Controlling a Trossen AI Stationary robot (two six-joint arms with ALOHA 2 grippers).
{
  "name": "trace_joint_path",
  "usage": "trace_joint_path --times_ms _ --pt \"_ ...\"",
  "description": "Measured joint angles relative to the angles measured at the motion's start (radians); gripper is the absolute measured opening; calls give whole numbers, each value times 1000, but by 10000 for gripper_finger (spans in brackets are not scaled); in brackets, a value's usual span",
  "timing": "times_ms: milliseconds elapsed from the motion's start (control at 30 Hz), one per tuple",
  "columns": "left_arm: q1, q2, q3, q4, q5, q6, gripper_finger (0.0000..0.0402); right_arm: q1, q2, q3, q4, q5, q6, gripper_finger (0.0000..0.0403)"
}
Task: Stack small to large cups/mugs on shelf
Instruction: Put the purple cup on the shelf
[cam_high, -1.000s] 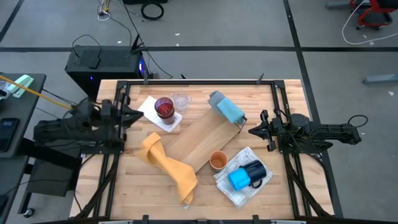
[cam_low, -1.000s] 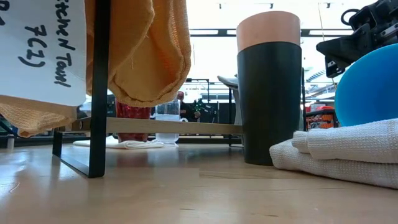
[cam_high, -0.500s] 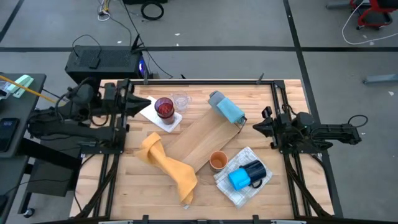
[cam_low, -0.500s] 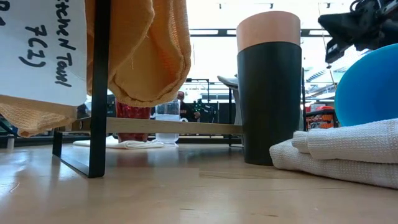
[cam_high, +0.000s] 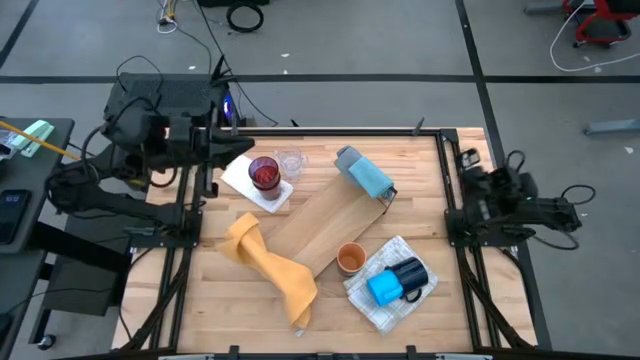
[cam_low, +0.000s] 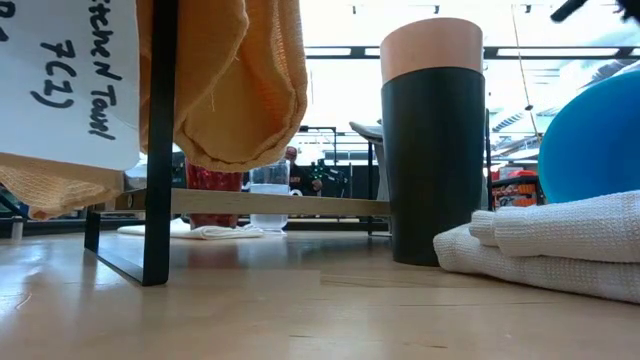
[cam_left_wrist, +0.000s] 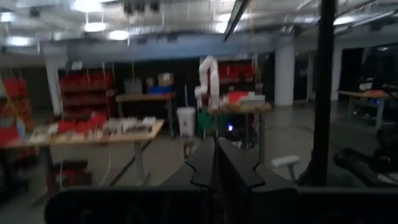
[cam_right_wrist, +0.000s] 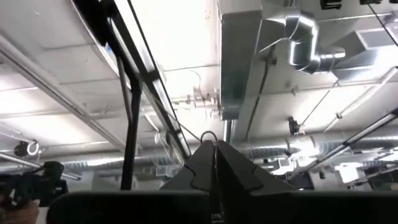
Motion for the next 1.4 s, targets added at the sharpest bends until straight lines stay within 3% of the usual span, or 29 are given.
trace_joint_path --times_ms 100,267,367,533,800,1033,1233,1400 --pt "0 40 78 -106 -17 -37 23 0 90 158 -78 -21 -8 23" --pt "-8 77 169 -139 -17 -51 32 0 327 454 -238 -76 47 23" --pt "-12 92 201 -218 -30 -62 34 0 488 633 -326 -157 59 23" --pt "-11 89 212 -406 -43 -154 28 0 710 938 -537 -264 33 23" --pt "-11 93 211 -625 -43 -191 34 0 941 1319 -917 -269 -33 23" --pt "13 137 209 -831 -104 -217 45 -3 992 1484 -1067 -200 -72 23" --pt "27 228 211 -798 -108 -62 34 -3 972 1508 -1152 -144 -98 23" --pt "49 337 210 -836 -110 -96 28 -2 965 1507 -1219 -105 -120 23"
